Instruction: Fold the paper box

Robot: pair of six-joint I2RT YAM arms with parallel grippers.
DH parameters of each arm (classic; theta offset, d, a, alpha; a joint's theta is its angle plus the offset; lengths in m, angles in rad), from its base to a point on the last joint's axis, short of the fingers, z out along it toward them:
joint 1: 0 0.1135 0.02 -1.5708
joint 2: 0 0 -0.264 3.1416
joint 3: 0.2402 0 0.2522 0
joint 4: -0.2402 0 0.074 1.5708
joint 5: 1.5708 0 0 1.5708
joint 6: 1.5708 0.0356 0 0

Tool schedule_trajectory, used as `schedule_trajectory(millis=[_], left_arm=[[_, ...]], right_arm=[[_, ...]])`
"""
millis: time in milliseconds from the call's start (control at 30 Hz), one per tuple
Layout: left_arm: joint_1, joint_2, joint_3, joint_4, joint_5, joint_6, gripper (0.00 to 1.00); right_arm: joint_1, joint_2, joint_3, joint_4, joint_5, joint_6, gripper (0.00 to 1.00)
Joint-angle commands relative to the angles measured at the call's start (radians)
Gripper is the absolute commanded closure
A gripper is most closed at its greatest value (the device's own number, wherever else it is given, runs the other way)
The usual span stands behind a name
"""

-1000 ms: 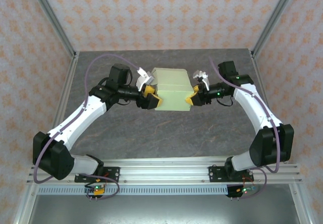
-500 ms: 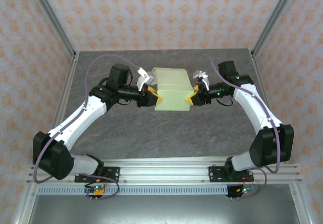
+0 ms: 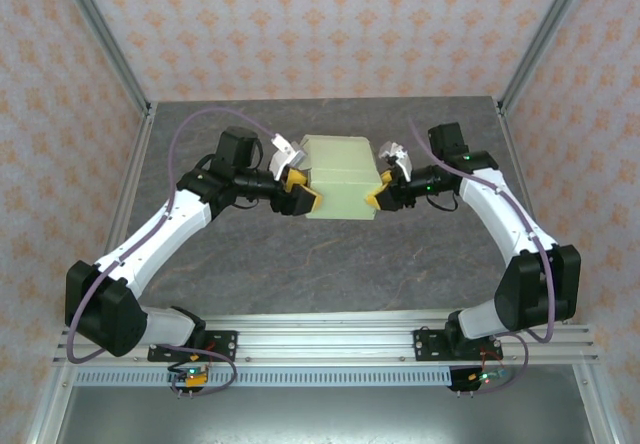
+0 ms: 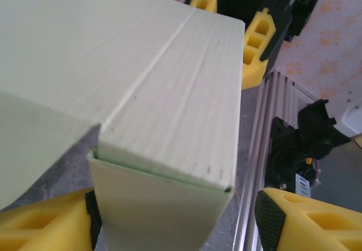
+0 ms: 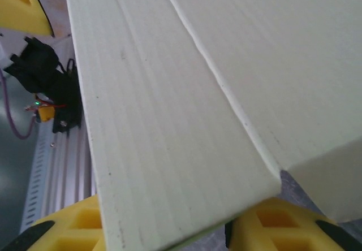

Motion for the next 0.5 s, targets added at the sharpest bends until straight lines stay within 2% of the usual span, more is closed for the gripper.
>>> schedule_trajectory(millis=[0,67,133,267,400,467], left_arm=[[0.062,-0.036,-0.018,0.061,-0.085,-0.097,0.25],[0.106,-0.058,-0.058,0.13,-0.098,-0.173,0.23],[0.145,-0.086,-0.096,0.176,-0.158,-0.235,0.22],[0.173,-0.123,-0.125,0.149,-0.308,-0.263,0.21],[0.189,-0.148,-0.16,0.137,-0.471,-0.333,0.21],[0.193,-0.145,-0.173,0.137,-0.499,-0.355,0.21]], right_arm=[[0.054,-0.014,-0.03,0.114,0.198,0.015,0.6],[0.084,-0.002,-0.038,0.161,0.295,0.022,0.6],[0.113,0.011,-0.042,0.203,0.386,0.029,0.6],[0.163,0.019,-0.062,0.314,0.58,0.08,0.61],[0.253,-0.001,-0.147,0.487,0.911,0.126,0.6],[0.313,0.001,-0.182,0.554,1.126,0.143,0.6]])
